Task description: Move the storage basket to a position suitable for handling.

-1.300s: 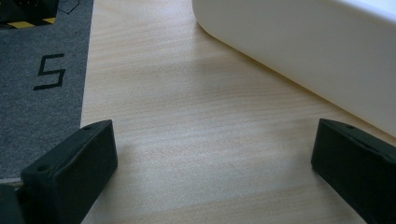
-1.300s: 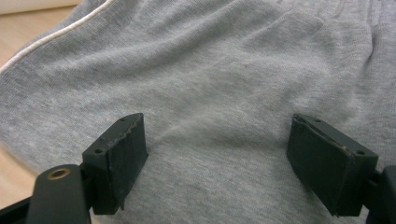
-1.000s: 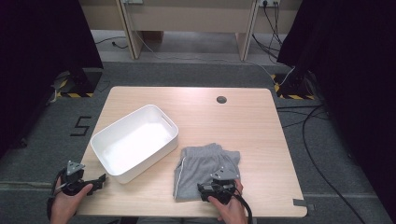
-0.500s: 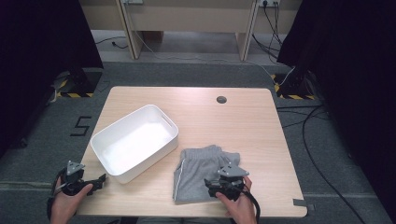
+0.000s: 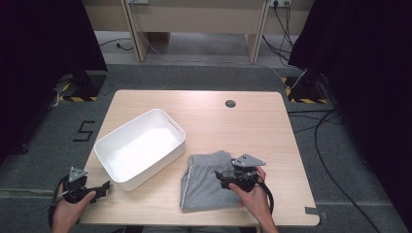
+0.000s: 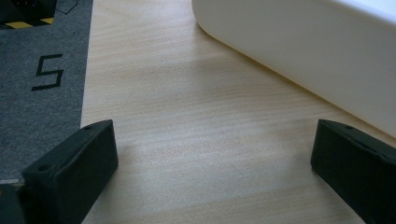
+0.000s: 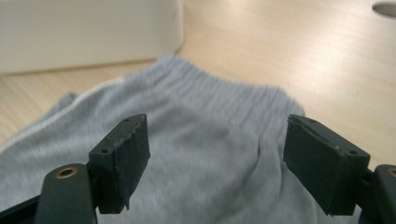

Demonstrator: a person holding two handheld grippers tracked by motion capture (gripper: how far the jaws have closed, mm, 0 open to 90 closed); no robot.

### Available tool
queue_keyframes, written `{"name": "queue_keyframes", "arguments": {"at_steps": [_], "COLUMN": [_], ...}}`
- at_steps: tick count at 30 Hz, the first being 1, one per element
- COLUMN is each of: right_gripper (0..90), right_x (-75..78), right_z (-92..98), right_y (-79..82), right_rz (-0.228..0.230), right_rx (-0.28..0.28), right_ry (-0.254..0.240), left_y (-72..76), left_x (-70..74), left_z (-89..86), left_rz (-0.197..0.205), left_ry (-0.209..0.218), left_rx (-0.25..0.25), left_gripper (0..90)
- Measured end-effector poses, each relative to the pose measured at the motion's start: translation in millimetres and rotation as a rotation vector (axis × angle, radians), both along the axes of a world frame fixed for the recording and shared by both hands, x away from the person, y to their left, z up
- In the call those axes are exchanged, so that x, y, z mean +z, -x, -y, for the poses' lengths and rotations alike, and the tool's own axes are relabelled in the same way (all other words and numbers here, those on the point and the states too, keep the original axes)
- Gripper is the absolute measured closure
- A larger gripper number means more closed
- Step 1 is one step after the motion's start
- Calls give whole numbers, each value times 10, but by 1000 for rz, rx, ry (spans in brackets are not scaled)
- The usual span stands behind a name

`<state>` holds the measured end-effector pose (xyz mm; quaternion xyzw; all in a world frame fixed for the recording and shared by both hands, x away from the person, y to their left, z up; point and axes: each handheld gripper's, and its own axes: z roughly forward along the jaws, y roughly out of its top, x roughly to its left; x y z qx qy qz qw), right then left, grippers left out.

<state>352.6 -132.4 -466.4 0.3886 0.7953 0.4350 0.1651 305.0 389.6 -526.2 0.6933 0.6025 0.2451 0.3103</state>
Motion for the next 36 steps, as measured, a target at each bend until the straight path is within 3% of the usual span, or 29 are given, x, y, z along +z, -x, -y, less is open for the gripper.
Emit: {"name": "queue_keyframes", "arguments": {"at_steps": [2,4,5,10,12,22,24,25,27,32,36], "right_gripper": [322,341,365,424,469,536,545,552,561,568,572], "right_x": [83,114,183,314,373,410,413,417,420,433,410], "right_z": [-28,-43,-90,-243,-371,-690,-717,-783,-845,-980,-1113], "right_y": [-114,-156,-243,-437,-573,-910,-937,-993,-1035,-1106,-1192], "right_rz": [22,26,35,56,44,33,30,23,18,27,14], "right_rx": [29,46,69,104,127,144,147,157,170,184,201], "right_ry": [3,-6,-33,-20,-45,-8,-6,-11,-11,12,30], "left_y": [57,88,147,242,277,335,349,369,371,336,286], "left_x": [9,12,14,37,61,115,124,141,150,192,213], "left_z": [34,51,88,171,234,426,455,513,544,663,714], "left_rz": [25,36,38,35,36,45,39,45,52,80,100], "left_ry": [13,22,34,26,23,23,43,87,90,64,46], "left_rx": [-45,-64,-83,-109,-124,-198,-219,-250,-261,-262,-254], "left_gripper": [75,163,155,159,159,155,145,145,146,149,207]}}
